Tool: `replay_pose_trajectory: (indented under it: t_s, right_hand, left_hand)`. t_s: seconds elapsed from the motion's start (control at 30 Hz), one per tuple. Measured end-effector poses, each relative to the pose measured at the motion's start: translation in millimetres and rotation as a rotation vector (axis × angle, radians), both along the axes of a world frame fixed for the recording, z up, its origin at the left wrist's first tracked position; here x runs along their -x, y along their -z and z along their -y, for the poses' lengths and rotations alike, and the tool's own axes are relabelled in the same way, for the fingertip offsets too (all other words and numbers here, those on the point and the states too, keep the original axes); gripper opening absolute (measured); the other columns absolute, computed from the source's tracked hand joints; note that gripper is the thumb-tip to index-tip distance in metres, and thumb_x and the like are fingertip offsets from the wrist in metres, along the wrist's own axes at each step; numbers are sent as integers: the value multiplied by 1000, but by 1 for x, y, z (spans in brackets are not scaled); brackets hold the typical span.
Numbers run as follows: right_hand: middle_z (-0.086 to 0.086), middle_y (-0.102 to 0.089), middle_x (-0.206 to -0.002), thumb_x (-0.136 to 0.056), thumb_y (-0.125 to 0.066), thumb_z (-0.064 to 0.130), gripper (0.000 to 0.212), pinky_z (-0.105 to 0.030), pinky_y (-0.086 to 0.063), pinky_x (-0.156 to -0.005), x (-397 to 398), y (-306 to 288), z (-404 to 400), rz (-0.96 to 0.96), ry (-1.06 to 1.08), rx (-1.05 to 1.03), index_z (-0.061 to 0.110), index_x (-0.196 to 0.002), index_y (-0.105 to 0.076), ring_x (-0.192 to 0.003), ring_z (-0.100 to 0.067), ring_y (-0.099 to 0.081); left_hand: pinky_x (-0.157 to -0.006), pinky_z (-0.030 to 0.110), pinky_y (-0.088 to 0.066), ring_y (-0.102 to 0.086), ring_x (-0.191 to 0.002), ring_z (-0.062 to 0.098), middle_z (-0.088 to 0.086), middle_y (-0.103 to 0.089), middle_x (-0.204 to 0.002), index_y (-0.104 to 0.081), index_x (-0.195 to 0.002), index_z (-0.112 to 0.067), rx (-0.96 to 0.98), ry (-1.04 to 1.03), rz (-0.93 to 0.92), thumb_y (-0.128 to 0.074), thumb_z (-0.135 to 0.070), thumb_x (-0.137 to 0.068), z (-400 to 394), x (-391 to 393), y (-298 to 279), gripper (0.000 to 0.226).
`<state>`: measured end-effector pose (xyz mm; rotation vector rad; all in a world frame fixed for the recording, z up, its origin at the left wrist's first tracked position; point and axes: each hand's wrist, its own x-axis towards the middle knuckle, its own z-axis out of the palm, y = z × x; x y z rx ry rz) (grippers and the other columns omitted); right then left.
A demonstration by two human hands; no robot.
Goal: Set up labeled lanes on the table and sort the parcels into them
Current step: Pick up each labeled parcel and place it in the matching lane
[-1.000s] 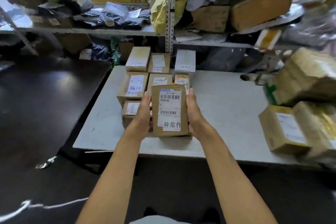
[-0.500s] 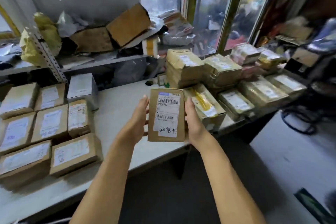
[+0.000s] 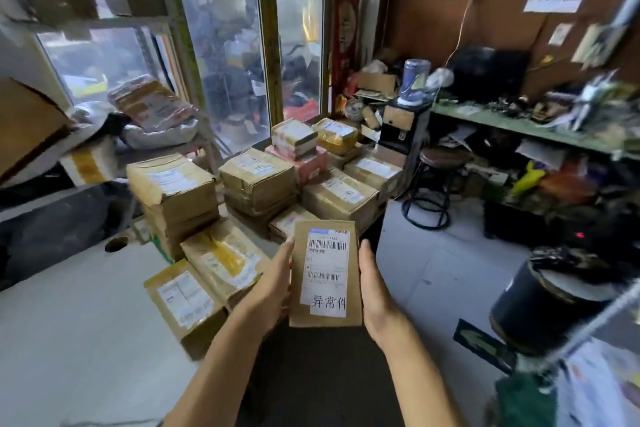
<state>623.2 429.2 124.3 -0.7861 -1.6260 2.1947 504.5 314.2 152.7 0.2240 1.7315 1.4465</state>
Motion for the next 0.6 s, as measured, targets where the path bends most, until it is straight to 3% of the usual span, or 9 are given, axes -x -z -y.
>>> replay_pose_trajectory:
  t_s: [0.13, 0.23, 0.3, 0.33, 0.4, 0.47, 0.53, 0.6]
  right_hand:
    - [20, -74, -120, -104, -14, 66, 56, -28, -57, -86, -16, -4, -49, 32, 106, 3, 50, -126, -63, -109, -1, -71]
    - [29, -74, -103, -108, -16, 57, 48, -15, -56, -70, -20, -6, -86, 43, 197, -46, 49, -117, -62, -90, 10, -71]
    - [36, -70, -76, -111, -17, 48, 43, -9, -51, -55, -17, -12, -113, 64, 281, -78, 45, -107, -60, -72, 16, -68]
    - [35, -71, -74, -110, -18, 49, 43, -9, -51, -53, -14, -9, -129, 90, 291, -89, 44, -109, -61, -70, 15, -68]
    - [23, -77, -96, -103, -18, 64, 55, -13, -55, -59, -3, 7, -172, 143, 261, -114, 42, -125, -64, -84, 6, -73]
    - [12, -74, -122, -90, -17, 81, 73, -23, -59, -77, 8, 16, -217, 177, 200, -104, 45, -137, -61, -104, -4, -73]
    - [9, -74, -125, -87, -16, 83, 76, -35, -59, -90, 16, 11, -254, 203, 177, -76, 46, -136, -62, -110, -10, -72]
    - [8, -76, -121, -96, -14, 75, 70, -34, -60, -87, 21, 2, -288, 212, 172, -51, 43, -132, -65, -106, -11, -74]
  left_hand:
    - [-93, 43, -49, -65, -89, 15, -14, -72, -81, -68, -97, -35, 3, 40, -37, -32, -61, -103, -69, -10, -3, 45]
    - [-78, 36, -51, -69, -86, 15, -12, -77, -76, -71, -98, -32, 0, 86, -61, -30, -64, -102, -119, -8, 6, 53]
    - [-84, 40, -52, -72, -90, 18, -8, -79, -85, -74, -102, -32, 6, 93, -38, -31, -69, -99, -155, -1, 16, 56]
    - [-85, 40, -53, -72, -89, 18, -7, -79, -87, -74, -102, -32, 5, 99, -28, -31, -69, -99, -173, 2, 18, 57]
    - [-75, 35, -53, -74, -80, 13, -9, -79, -81, -74, -102, -30, -10, 112, -18, -27, -66, -102, -210, 11, 23, 59]
    - [-65, 31, -50, -74, -73, 9, -9, -78, -79, -73, -106, -27, -33, 119, -7, -25, -64, -103, -246, 20, 25, 61]
    - [-67, 33, -48, -72, -79, 10, -9, -78, -79, -73, -107, -28, -42, 104, 22, -26, -66, -102, -281, 26, 27, 61]
    - [-77, 38, -51, -71, -89, 14, -9, -79, -85, -74, -108, -30, -48, 90, 57, -29, -70, -99, -315, 32, 29, 60]
